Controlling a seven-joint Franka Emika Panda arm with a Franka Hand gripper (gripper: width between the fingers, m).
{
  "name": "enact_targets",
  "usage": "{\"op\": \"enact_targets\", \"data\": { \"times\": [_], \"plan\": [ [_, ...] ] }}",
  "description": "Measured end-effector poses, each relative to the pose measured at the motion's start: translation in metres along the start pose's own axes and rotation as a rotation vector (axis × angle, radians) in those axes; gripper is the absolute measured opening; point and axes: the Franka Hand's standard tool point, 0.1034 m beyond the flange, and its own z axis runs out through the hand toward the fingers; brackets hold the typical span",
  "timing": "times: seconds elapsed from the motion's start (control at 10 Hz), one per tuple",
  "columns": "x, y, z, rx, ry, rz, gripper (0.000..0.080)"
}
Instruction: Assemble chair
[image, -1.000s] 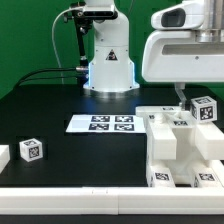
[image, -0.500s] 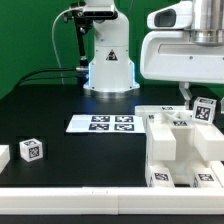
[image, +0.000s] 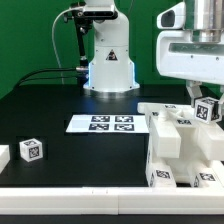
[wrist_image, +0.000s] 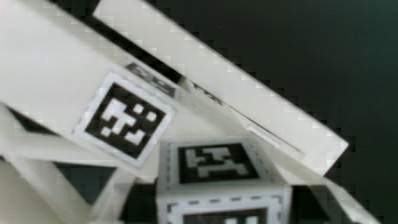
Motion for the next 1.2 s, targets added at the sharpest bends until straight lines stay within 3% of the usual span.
{"op": "enact_targets", "data": {
  "times": [0.4, 0.9, 1.1, 1.2],
  "plan": [
    [0.0055, 0.0041, 0.0003, 0.017, -0.028, 0.268, 0.0281],
    [0.0064, 0.0048, 0.001, 0.02, -0.037, 0.244, 0.0282],
    [0.0061, 0.005, 0.0017, 0.019, -0.037, 0.243, 0.0571],
    [0.0061, 0.0051, 0.0019, 0.019, -0.037, 0.243, 0.0571]
  ]
}}
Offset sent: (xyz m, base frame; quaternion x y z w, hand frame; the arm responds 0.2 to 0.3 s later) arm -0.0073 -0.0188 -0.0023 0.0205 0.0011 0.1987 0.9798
